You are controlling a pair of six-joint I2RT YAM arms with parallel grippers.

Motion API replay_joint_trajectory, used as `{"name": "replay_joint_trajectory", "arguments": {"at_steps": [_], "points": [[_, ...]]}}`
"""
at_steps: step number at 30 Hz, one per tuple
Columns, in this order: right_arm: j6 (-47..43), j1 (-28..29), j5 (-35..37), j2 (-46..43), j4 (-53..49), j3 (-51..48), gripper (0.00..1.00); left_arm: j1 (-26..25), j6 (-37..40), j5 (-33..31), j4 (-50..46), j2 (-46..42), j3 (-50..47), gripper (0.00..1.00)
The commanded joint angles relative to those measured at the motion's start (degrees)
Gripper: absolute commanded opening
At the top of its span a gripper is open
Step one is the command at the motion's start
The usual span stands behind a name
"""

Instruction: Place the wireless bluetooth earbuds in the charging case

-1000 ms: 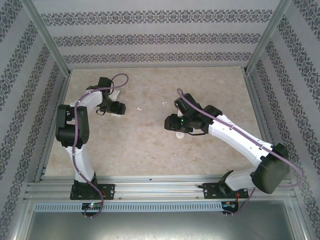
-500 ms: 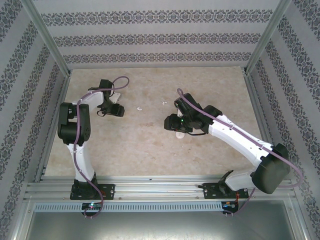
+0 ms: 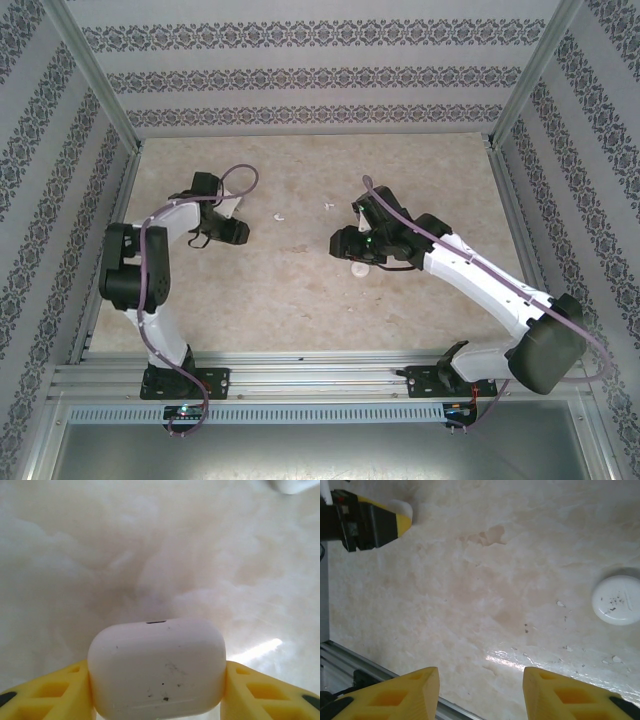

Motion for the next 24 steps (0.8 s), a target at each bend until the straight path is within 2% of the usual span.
{"name": "replay_joint_trajectory", "arguments": {"at_steps": [1, 4, 12, 18, 24], "points": [[1.54, -1.22, -3.15, -1.03, 3.79, -1.95, 0.48, -1.15, 2.78, 6.2, 6.86, -5.89, -4.32, 0.45], [2.26, -1.81, -5.24, -0.02, 6.01, -2.49, 0.48, -3.56, 4.24, 8.8, 10.68, -10.54, -9.51, 0.45], [4.23, -2.53, -11.92, 5.46, 13.04, -2.77, 0.5, -14.17, 10.76, 12.37, 18.49, -21.85, -19.25, 0.46], [7.05, -2.46, -18.48, 9.05, 20.33, -3.55, 0.52, -18.97, 7.73, 14.73, 27.85, -28.33, -24.89, 0.43], [6.71, -1.09, -22.01, 11.41, 21.51, -1.69, 0.53, -22.5, 8.09, 14.41, 28.55, -31.14, -26.19, 0.42]]}}
